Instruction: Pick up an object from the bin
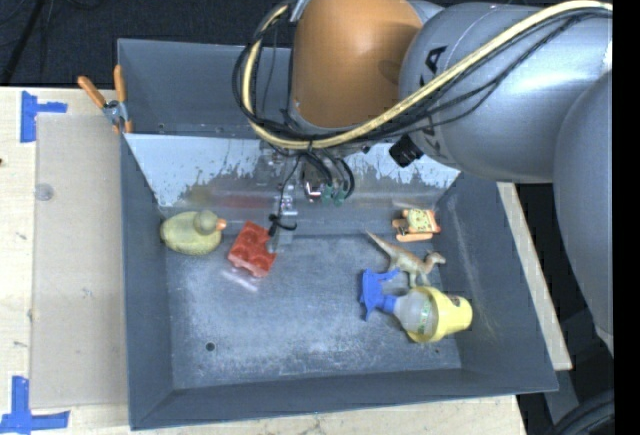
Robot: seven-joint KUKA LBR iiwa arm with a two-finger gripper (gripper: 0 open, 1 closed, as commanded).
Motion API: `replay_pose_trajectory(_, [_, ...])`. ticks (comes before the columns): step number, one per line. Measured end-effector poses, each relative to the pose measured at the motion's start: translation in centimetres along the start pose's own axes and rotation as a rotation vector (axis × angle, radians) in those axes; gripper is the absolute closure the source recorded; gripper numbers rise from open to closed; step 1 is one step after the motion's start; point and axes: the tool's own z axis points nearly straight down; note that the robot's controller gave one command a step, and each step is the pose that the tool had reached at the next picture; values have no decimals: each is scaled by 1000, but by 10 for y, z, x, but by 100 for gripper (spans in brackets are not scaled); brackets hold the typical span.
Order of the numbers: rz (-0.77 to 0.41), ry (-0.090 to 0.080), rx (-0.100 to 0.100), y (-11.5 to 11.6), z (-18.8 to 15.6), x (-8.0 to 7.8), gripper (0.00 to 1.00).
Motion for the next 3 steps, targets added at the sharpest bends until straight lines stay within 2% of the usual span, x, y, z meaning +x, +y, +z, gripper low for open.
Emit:
replay_pose_trajectory(1, [3, -8, -1, -1, -5, -1, 0])
replay_pose_trajectory(2, [-59, -9, -1, -8, 43, 9, 0])
replay_pose_trajectory(3, [-63, 12, 3, -24, 45, 51, 0])
